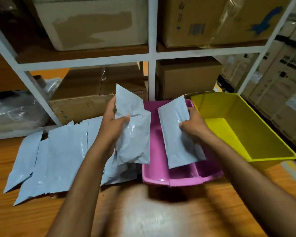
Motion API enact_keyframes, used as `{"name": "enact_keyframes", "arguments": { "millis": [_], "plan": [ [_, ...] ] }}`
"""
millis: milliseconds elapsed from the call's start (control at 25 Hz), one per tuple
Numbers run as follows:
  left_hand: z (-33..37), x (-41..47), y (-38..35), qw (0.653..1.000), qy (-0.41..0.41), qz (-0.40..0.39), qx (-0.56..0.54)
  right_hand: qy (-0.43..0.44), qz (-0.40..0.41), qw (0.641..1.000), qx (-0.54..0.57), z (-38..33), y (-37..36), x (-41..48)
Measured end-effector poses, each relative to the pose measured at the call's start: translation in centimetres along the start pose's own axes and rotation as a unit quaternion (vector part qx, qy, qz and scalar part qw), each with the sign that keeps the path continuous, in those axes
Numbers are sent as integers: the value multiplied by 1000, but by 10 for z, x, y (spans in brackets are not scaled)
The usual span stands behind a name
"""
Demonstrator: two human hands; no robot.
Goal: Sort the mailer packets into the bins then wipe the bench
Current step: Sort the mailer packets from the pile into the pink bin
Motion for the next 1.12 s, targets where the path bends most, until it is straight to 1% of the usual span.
{"name": "enact_keyframes", "arguments": {
  "millis": [120,240,360,440,520,600,640,680,720,760,800,880,920,960,1000,1040,1120],
  "plan": [
    [-7,10,2,1000,22,20,2,-59,-65,996,-28,20,-44,24],
    [-16,18,5,998,46,30,-15,-97,-96,989,-52,30,-70,40],
    [-25,22,4,997,69,24,-22,-123,-119,983,-70,45,-90,52],
    [-29,24,2,997,74,20,-31,-140,-150,976,-78,58,-101,54],
    [-32,28,-2,996,75,10,-38,-153,-153,973,-84,66,-102,54],
    [-33,31,-5,997,74,-1,-35,-143,-117,979,-88,59,-84,54],
    [-33,32,-8,997,74,-7,-32,-137,-89,985,-57,52,-72,50],
    [-32,33,-12,997,71,-16,-30,-130,-64,989,5,46,-61,47],
    [-30,33,-17,997,66,-26,-29,-132,-60,986,78,36,-53,40],
    [-29,34,-23,997,60,-38,-26,-138,-81,976,148,26,-50,30],
    [-28,34,-30,997,54,-50,-21,-147,-119,961,203,16,-49,19],
    [-28,34,-46,997,43,-71,1,-152,-208,926,277,2,-53,1],
    [-28,34,-53,996,36,-80,17,-140,-242,913,298,-6,-55,-7],
    [-28,34,-60,995,29,-88,29,-122,-254,914,293,-9,-56,-9],
    [-29,33,-65,995,23,-93,36,-104,-248,923,276,-9,-54,-7],
    [-29,32,-67,995,20,-91,40,-90,-223,938,249,-5,-50,-2],
    [-31,33,-62,997,23,-61,38,-93,-142,963,211,10,-38,12]
  ]
}}
Point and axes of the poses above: each hand's wrist, its own x-axis towards the middle knuckle, its own y-axis out of the back of the hand, z = x × y, the point moved 8 cm from there along x, towards the middle knuckle, and after that the axes turned 4 degrees about -x, right-handed, at the moved point
